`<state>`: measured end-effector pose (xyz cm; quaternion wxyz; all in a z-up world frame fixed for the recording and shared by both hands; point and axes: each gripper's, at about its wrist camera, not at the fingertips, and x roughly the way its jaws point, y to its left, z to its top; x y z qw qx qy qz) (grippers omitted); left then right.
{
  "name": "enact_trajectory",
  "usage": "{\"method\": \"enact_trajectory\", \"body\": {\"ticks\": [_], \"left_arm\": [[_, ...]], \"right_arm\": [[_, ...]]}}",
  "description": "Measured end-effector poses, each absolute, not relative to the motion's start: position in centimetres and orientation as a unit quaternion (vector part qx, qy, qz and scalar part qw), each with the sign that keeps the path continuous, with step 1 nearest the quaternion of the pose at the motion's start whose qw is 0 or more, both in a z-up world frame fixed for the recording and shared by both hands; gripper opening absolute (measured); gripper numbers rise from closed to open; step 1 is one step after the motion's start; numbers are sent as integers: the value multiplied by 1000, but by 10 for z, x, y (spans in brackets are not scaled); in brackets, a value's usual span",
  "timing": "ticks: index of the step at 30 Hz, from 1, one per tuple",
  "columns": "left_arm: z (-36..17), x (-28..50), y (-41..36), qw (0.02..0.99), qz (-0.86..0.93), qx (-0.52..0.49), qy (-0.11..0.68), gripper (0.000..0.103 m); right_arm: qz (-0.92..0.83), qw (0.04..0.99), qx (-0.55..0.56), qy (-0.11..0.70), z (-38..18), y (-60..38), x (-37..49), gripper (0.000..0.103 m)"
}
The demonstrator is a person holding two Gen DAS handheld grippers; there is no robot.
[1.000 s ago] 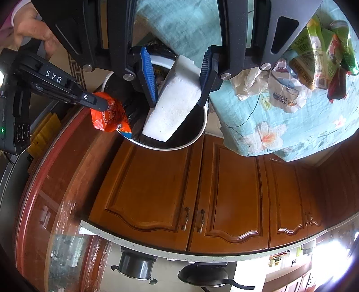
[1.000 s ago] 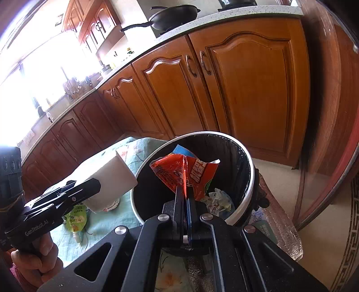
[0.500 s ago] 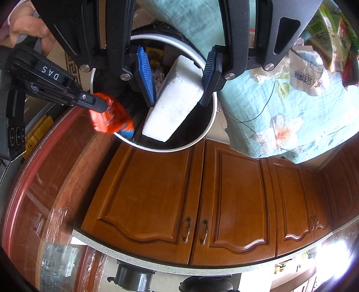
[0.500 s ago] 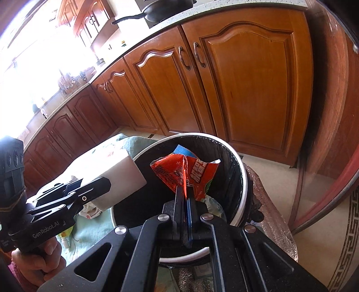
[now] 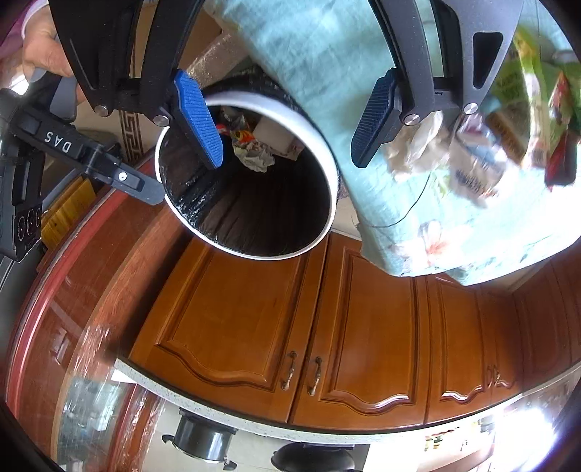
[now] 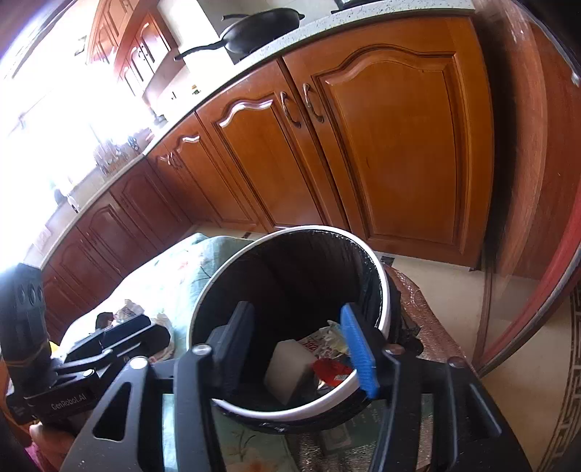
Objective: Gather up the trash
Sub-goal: 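Carry the foam block and red bag over the trash bin and open both tools, then grasp the green drink pouch with the left tool while the right tool grasps crumpled tissue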
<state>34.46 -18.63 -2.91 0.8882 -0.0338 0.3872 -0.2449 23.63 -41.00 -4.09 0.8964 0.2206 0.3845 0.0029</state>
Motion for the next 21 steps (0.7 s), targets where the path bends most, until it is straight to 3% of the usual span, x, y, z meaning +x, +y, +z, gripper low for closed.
{"method": "enact_trajectory", "body": {"ticks": [3, 13, 21], "left_arm": [[-29, 326, -173, 893, -235, -42, 380, 73], [-36, 275, -121, 900, -204, -62, 380, 74], [-37, 247, -74, 901, -170, -88, 389, 74]], "right_arm": [[7, 900, 233, 369, -38, -402, 224, 74], [26, 897, 255, 359, -40, -367, 201, 82], [48, 888, 260, 376, -49, -335, 191, 82]]}}
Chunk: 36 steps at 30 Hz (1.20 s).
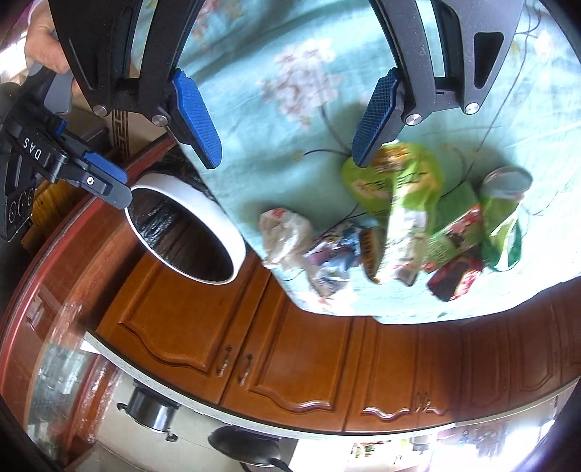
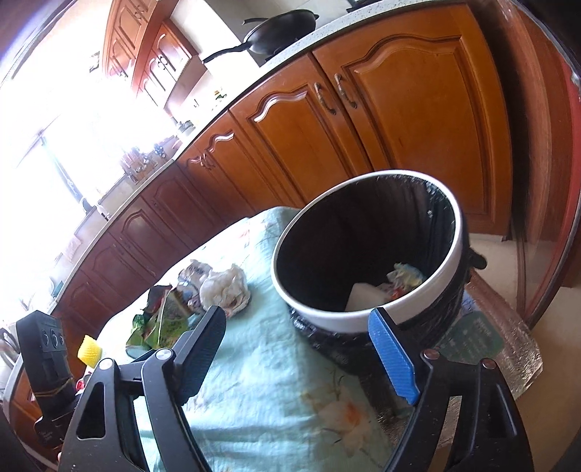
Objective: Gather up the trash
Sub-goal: 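Grasp the green drink pouch with the left tool while the right tool grasps crumpled tissue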
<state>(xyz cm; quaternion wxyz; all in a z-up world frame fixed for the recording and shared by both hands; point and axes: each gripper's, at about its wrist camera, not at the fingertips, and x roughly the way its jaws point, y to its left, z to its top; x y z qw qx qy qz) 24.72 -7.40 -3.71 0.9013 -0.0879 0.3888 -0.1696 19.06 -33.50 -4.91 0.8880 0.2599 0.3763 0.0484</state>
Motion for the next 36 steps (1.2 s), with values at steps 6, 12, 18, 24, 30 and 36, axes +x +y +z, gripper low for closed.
{"method": "enact_trajectory", "body": {"ticks": [6, 12, 18, 24, 30, 36], "left_arm": [[-34, 231, -46, 906, -148, -96, 385, 74], [-33, 229, -24, 908, -132, -104, 385, 74], [-29, 233, -17, 910, -125, -100, 384, 74], [-30, 249, -16, 910, -122, -92, 386, 73], [-28, 272, -22, 911, -119, -82, 387, 66], [-30, 294, -33, 910, -110, -58, 396, 49]], "right_arm": [[71, 885, 243, 390, -52, -308, 190, 82], [88, 886, 228, 395, -51, -286, 194, 82], [100, 887, 211, 398, -49, -269, 204, 82], [110, 888, 198, 400, -47, -257, 219, 82], [130, 882, 190, 412, -51, -242, 246, 59], [144, 869, 179, 438, -71, -226, 281, 44]]}}
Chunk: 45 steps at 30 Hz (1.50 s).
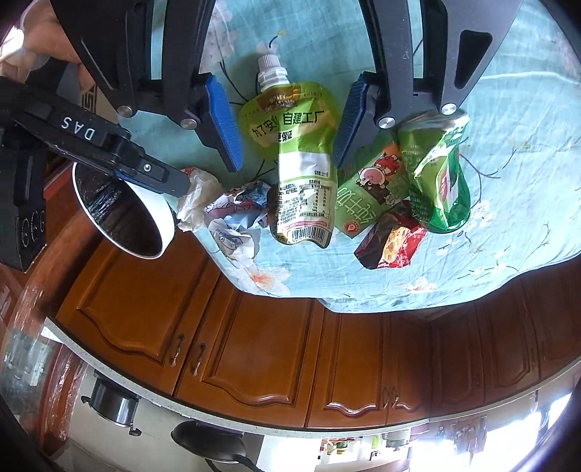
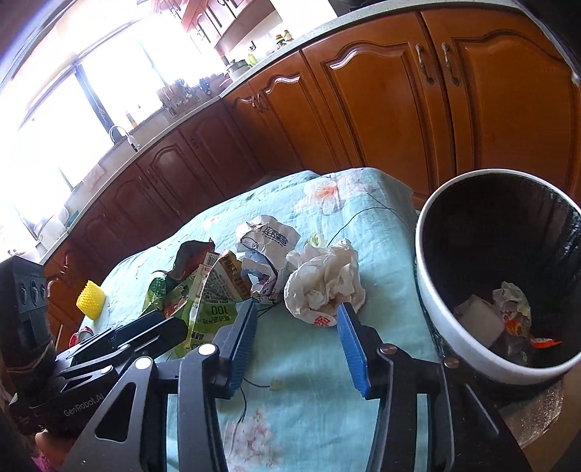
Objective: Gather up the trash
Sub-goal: 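Grasp the green drink pouch with the left tool while the right tool grasps crumpled tissue, then carry the pouch and tissue over the trash bin and open both tools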
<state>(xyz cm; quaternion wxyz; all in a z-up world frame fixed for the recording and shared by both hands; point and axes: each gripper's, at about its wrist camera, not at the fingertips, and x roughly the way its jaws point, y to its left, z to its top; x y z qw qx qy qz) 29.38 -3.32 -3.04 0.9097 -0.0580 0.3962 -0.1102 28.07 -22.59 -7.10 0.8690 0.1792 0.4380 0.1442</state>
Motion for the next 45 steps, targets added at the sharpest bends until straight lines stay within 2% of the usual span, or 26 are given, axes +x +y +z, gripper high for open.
{"method": "enact_trajectory", "body": {"ticks": [1, 3, 4, 7, 9, 10, 11, 12, 29, 45], "left_arm": [[-33, 297, -35, 909, -109, -53, 399, 48], [-39, 304, -39, 904, -109, -47, 410, 36], [-42, 307, -41, 902, -109, -46, 416, 34], [-48, 310, -45, 900, -111, -37, 421, 25], [-47, 309, -45, 902, -113, -32, 416, 9], [-46, 308, -45, 902, -117, -33, 415, 6], [-46, 307, -44, 902, -119, -36, 414, 5], [-45, 305, -43, 903, -121, -36, 411, 3], [-14, 247, -32, 915, -155, -59, 368, 2], [3, 243, -84, 905, -215, -37, 365, 2]], "right_arm": [[144, 867, 179, 442, -75, -224, 285, 43], [144, 865, 175, 448, -81, -222, 292, 36], [144, 863, 174, 453, -84, -221, 295, 25], [147, 861, 175, 454, -89, -221, 293, 20], [150, 863, 174, 450, -87, -223, 288, 18], [151, 863, 176, 450, -86, -224, 285, 15], [153, 862, 180, 448, -85, -226, 283, 8], [153, 862, 184, 446, -84, -229, 279, 7], [131, 880, 203, 410, -53, -271, 226, 7], [91, 893, 213, 385, -37, -317, 205, 7]]}}
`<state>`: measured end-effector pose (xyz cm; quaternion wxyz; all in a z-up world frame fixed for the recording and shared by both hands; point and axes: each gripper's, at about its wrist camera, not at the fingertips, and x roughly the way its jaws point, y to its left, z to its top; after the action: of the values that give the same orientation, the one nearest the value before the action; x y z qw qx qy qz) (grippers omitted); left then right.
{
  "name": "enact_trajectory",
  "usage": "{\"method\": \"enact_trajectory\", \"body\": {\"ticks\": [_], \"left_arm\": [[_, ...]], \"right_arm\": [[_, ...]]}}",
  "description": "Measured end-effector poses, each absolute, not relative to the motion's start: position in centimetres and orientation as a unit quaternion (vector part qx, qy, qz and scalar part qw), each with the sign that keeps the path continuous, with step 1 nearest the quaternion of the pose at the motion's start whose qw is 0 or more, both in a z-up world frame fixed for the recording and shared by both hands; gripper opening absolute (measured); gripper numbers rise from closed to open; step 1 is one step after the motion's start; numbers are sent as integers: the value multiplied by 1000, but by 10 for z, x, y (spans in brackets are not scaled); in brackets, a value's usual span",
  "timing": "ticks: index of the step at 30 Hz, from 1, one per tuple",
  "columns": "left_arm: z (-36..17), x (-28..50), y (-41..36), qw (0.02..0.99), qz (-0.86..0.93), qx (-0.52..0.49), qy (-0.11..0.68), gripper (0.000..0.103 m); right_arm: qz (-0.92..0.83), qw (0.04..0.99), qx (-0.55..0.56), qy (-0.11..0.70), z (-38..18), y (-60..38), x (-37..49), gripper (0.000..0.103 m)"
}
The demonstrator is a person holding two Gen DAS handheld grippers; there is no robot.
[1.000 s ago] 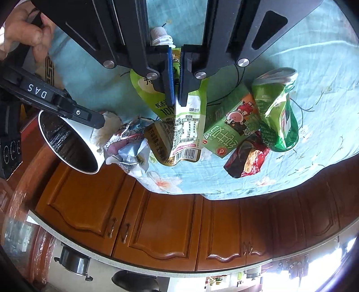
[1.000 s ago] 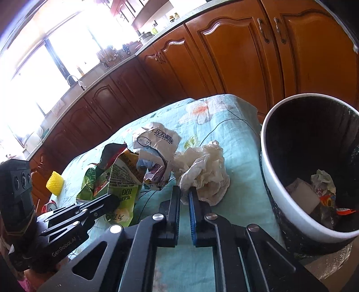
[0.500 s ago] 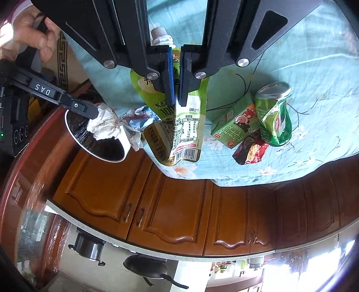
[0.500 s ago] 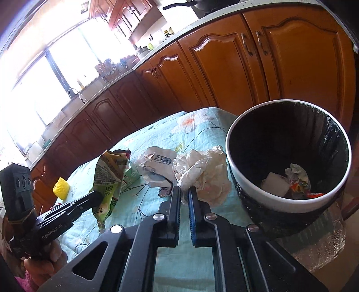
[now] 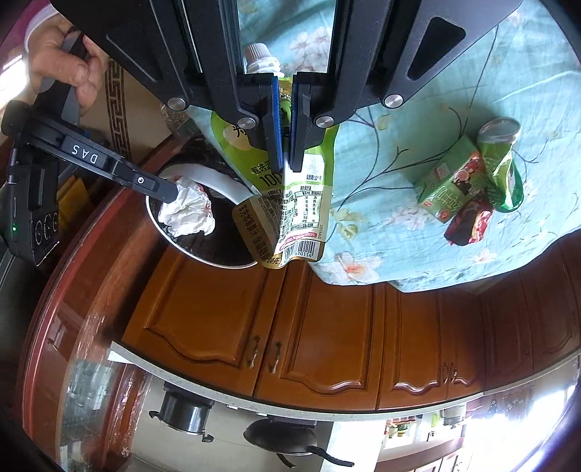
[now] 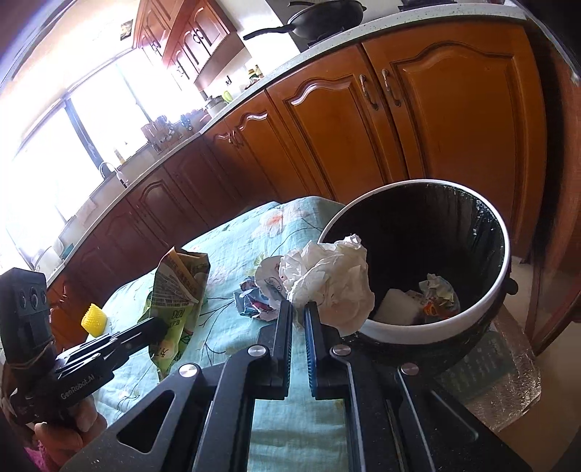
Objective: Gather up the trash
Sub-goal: 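Carry the pouch and tissue over the trash bin and open both tools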
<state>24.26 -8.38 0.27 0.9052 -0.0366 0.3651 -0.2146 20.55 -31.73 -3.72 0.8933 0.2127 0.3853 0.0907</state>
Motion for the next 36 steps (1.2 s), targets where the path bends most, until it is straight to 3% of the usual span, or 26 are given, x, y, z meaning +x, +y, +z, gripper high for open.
{"method": "enact_trajectory", "body": {"ticks": [36], "left_arm": [[-4, 346, -204, 878, -261, 18, 402, 3]], "right_arm": [[40, 893, 210, 396, -43, -391, 233, 7]]}}
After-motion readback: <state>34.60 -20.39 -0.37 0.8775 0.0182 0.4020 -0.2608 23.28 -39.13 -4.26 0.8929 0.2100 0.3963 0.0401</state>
